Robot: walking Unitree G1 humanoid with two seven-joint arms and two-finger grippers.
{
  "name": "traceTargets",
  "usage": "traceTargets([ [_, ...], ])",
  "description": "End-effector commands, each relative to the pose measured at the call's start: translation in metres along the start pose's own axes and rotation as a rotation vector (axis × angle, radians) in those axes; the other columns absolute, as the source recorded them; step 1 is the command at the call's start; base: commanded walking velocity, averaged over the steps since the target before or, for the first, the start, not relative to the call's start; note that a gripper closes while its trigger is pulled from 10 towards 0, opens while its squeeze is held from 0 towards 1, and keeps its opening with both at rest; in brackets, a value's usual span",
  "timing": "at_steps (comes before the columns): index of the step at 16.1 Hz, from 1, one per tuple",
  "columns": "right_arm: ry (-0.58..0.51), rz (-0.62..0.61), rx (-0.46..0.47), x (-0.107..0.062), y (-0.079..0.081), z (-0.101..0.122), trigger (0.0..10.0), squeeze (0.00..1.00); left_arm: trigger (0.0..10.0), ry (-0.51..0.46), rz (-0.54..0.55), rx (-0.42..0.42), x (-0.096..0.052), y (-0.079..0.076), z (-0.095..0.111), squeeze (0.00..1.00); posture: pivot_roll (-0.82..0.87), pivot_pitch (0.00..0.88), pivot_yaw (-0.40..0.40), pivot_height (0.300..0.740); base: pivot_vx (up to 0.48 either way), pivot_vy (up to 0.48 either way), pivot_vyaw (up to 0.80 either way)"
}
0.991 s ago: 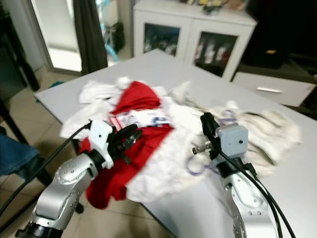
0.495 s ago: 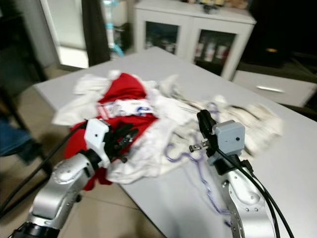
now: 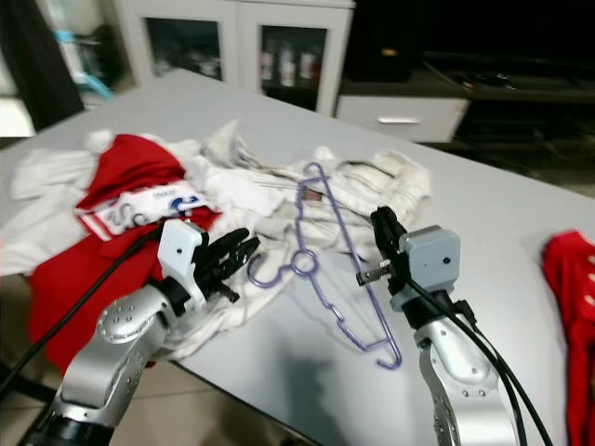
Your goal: Hang hanger
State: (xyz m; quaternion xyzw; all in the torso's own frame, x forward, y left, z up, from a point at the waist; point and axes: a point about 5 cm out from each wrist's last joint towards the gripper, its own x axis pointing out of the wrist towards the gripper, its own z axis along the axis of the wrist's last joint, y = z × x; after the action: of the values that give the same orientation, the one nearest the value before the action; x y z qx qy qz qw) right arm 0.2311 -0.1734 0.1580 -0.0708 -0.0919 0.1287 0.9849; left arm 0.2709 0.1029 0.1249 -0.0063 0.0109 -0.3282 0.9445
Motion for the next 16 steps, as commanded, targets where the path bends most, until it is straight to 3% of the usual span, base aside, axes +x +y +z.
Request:
traceTargets([
  [1, -0.005, 0.042, -0.011, 0.003, 0.001, 0.004, 10.0, 0.00, 10.0, 0.003, -0.007, 0.004, 0.003, 0.000, 0.001, 0.00, -0.01, 0.000, -0.043, 0.740, 0.000, 0.000, 0.00],
  [3, 0.022, 0.154, -0.009, 0.005, 0.002, 0.002, 10.0, 0.00, 10.0, 0.003, -0.007, 0.005, 0.003, 0.000, 0.001, 0.00, -0.02, 0.000, -0.040, 0.740, 0.000, 0.000, 0.00],
  [4, 0.050, 0.231, 0.012, 0.007, 0.000, 0.001, 10.0, 0.25, 10.0, 0.004, -0.007, 0.006, 0.003, 0.000, 0.001, 0.00, -0.02, 0.000, -0.039, 0.740, 0.000, 0.000, 0.00],
  [5, 0.078, 0.300, 0.020, 0.008, 0.001, 0.000, 10.0, 0.96, 10.0, 0.005, -0.007, 0.008, 0.003, 0.001, 0.001, 0.00, -0.02, 0.000, -0.038, 0.740, 0.000, 0.000, 0.00],
  [6, 0.097, 0.372, 0.041, 0.007, 0.005, 0.000, 10.0, 1.00, 10.0, 0.006, -0.006, 0.011, 0.003, 0.002, 0.001, 0.00, -0.02, 0.000, -0.038, 0.740, 0.000, 0.000, 0.00],
  [8, 0.128, 0.524, 0.059, 0.003, 0.019, 0.000, 10.0, 1.00, 10.0, 0.006, 0.004, 0.024, 0.003, 0.006, 0.003, 0.00, -0.01, 0.000, -0.046, 0.740, 0.000, 0.000, 0.00],
  [12, 0.212, 0.657, 0.057, -0.001, 0.033, -0.005, 10.0, 1.00, 10.0, 0.001, 0.032, 0.036, 0.002, 0.013, 0.005, 0.00, 0.01, 0.000, -0.059, 0.740, 0.000, 0.000, 0.00],
  [13, 0.238, 0.685, 0.057, -0.004, 0.035, -0.007, 10.0, 0.07, 10.0, 0.002, 0.036, 0.036, 0.001, 0.013, 0.005, 0.00, 0.01, 0.000, -0.062, 0.740, 0.000, 0.000, 0.00],
  [14, 0.264, 0.700, 0.068, -0.007, 0.036, -0.010, 10.0, 0.00, 10.0, 0.003, 0.038, 0.036, 0.001, 0.013, 0.004, 0.00, 0.01, 0.000, -0.066, 0.740, 0.000, 0.000, 0.00],
  [16, 0.295, 0.658, 0.045, -0.005, 0.034, -0.018, 10.0, 0.00, 10.0, 0.003, 0.038, 0.034, 0.001, 0.012, 0.004, 0.00, 0.00, 0.000, -0.070, 0.740, 0.000, 0.000, 0.00],
])
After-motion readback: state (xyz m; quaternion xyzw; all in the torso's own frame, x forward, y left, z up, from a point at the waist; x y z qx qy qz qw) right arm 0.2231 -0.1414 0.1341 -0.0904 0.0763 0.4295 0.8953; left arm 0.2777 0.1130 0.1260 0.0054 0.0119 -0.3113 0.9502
